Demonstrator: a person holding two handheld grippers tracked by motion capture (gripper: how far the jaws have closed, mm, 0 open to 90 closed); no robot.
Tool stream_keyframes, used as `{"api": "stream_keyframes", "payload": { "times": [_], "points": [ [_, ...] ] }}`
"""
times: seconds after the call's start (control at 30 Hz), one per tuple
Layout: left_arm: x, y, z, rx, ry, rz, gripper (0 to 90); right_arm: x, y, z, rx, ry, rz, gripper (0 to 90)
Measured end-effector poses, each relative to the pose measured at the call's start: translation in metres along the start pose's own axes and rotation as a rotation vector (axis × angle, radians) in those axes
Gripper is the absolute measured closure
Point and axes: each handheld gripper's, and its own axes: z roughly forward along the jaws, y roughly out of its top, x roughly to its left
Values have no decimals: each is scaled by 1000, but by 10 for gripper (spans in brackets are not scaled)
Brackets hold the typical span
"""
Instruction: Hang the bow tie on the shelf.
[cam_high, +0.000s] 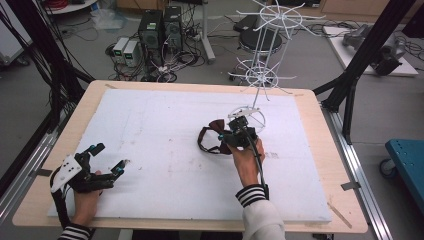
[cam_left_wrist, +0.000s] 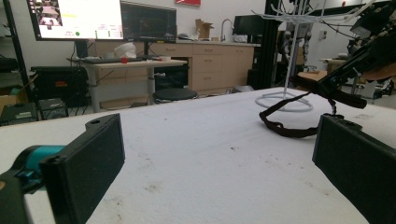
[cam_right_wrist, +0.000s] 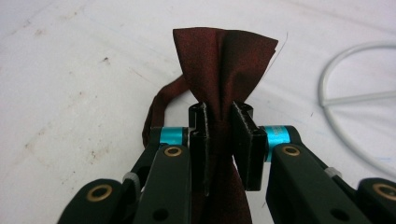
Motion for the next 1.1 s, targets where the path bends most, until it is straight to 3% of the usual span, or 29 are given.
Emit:
{"api": "stream_keyframes", "payload": {
  "times": [0.53,0.87,1.1],
  "points": [
    [0,0,0,0,0,2,27,5,-6,-32,-239,-15,-96,780],
    [0,0,0,0,-1,3,27,5,-10,-56,-353,-5,-119,780],
    [0,0,0,0,0,2,27,2,-13,-70,-392,-22,-128,779]
  ]
}}
